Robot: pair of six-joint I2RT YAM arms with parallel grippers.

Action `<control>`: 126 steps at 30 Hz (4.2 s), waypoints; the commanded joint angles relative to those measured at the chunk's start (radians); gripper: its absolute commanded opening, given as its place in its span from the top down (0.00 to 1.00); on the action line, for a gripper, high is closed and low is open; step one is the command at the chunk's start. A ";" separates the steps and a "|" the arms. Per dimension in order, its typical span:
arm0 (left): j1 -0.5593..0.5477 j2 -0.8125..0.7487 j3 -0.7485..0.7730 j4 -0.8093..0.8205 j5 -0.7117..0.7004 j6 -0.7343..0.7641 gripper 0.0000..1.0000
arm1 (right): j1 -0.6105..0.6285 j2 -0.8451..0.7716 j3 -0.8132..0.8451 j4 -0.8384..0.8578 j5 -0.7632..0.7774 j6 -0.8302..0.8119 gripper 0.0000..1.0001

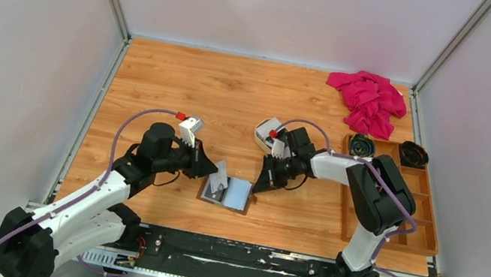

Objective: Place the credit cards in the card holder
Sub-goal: Insert the credit card into the card holder.

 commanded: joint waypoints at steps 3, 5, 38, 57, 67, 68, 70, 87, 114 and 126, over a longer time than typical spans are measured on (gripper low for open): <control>0.007 0.041 0.000 0.022 0.061 0.010 1.00 | -0.019 -0.007 0.083 -0.235 0.076 -0.223 1.00; 0.008 0.055 -0.002 0.044 0.072 0.003 1.00 | -0.022 -0.002 0.103 -0.286 0.098 -0.278 1.00; -0.013 0.134 -0.082 0.268 0.121 -0.132 1.00 | -0.067 -0.251 0.327 -0.684 0.163 -0.988 0.55; -0.015 0.273 -0.088 0.390 0.162 -0.147 1.00 | -0.043 -0.361 0.235 -0.603 -0.179 -1.122 0.17; -0.015 0.390 -0.098 0.491 0.182 -0.166 1.00 | -0.037 -0.388 0.107 -0.490 -0.123 -1.184 0.19; -0.015 0.397 -0.097 0.493 0.184 -0.164 1.00 | -0.033 -0.384 0.104 -0.490 -0.119 -1.191 0.19; -0.015 0.411 -0.093 0.497 0.188 -0.159 1.00 | -0.023 -0.374 0.102 -0.488 -0.102 -1.200 0.20; -0.015 0.456 -0.080 0.497 0.206 -0.139 1.00 | 0.089 -0.302 0.096 -0.488 0.022 -1.247 0.27; -0.015 0.475 -0.083 0.497 0.219 -0.128 1.00 | 0.129 -0.264 0.099 -0.497 0.073 -1.268 0.28; -0.015 0.520 -0.074 0.523 0.232 -0.132 1.00 | 0.143 -0.247 0.104 -0.502 0.087 -1.271 0.29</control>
